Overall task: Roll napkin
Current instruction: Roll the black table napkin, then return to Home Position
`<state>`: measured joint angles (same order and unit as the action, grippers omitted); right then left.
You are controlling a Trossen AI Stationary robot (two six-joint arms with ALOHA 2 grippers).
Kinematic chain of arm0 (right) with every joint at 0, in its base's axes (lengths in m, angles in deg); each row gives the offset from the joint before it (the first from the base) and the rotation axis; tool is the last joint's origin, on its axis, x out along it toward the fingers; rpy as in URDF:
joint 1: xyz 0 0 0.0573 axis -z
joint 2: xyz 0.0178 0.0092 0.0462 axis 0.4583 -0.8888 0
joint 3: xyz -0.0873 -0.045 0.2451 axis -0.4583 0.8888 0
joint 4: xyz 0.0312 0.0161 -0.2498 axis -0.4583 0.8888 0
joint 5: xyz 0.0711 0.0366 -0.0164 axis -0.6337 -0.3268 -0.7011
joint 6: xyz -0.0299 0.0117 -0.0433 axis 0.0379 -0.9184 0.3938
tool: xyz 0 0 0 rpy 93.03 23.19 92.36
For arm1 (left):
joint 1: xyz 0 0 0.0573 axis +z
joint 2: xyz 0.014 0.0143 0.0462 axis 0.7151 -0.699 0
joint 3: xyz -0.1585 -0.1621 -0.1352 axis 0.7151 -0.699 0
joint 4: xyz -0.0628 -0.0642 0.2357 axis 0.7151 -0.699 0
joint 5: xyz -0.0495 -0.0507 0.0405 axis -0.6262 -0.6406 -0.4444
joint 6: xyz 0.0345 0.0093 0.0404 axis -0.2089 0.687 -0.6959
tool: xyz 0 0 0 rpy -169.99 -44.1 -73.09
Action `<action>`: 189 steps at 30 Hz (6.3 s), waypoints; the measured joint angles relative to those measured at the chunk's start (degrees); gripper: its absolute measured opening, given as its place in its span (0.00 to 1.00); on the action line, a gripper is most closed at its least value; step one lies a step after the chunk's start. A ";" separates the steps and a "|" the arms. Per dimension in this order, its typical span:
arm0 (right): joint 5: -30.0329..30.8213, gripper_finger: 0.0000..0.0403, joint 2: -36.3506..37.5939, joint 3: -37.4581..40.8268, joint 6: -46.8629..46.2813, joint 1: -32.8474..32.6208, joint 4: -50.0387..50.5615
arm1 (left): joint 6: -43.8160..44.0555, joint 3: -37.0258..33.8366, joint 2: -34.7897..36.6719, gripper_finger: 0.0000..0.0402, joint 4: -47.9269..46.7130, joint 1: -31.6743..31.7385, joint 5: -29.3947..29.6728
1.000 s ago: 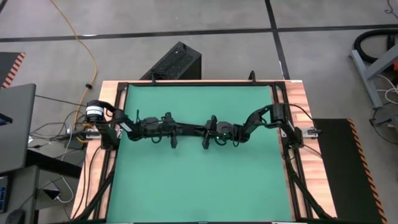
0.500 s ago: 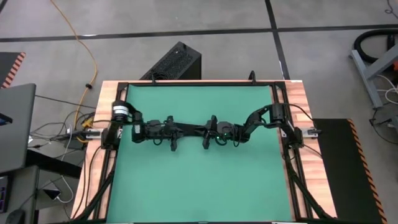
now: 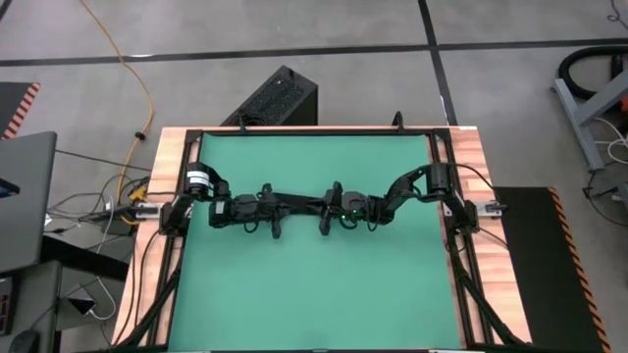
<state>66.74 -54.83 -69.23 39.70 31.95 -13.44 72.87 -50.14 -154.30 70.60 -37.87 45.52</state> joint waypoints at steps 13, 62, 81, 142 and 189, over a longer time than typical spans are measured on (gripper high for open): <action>0.02 0.24 0.04 -0.07 0.00 -0.11 1.63 | 1.60 -0.04 -0.07 0.00 -0.06 0.36 0.99; -5.84 0.24 0.44 0.09 -0.04 0.42 2.31 | -4.20 -6.64 3.41 0.00 -0.15 5.19 -3.38; -6.89 0.24 5.37 0.31 0.05 0.25 2.67 | 1.27 -10.31 19.91 0.00 -1.19 5.98 -9.09; -2.73 0.24 66.23 41.16 9.61 7.37 0.58 | 2.92 -11.65 118.34 0.00 -81.66 22.64 1.27; -2.75 0.24 66.20 41.16 8.96 7.74 10.42 | -5.21 -15.72 123.27 0.00 -87.41 4.97 -0.72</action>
<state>63.98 11.37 -28.07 48.66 39.68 -3.02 67.65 -65.86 -31.02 -16.81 -32.90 44.81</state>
